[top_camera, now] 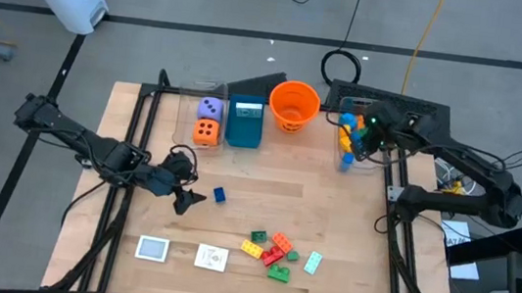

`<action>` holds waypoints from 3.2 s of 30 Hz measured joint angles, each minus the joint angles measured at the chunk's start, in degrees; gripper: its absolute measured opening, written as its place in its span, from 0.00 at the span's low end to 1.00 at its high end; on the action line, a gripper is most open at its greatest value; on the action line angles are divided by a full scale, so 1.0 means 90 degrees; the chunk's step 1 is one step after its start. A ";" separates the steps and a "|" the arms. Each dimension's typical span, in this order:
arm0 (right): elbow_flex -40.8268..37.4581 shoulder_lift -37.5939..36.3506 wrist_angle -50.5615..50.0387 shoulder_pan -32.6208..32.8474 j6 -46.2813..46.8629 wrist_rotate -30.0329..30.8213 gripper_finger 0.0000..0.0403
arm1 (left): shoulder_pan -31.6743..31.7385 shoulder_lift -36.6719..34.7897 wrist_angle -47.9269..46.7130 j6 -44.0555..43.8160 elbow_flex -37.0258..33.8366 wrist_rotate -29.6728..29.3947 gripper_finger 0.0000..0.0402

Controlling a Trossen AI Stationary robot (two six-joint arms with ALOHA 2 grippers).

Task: Pick & Place Toys
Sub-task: Put the green game piece into the right transparent bin, then put the orange game piece into the right transparent bin

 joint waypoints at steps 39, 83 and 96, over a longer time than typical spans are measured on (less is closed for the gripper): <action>-0.2229 0.0445 0.1578 -0.1665 0.0107 -0.0981 0.36 | 0.0000 0.0001 -0.0012 -0.0201 0.0000 -0.0005 0.94; -0.2080 0.0915 0.2122 -0.1721 -0.0168 -0.0970 0.54 | 0.0092 0.0001 -0.0012 -0.0423 0.0000 0.0117 0.94; -0.0786 0.0332 0.2683 -0.1481 0.0072 -0.1909 0.53 | 0.0092 0.0000 -0.0002 -0.0214 0.0000 0.0113 0.94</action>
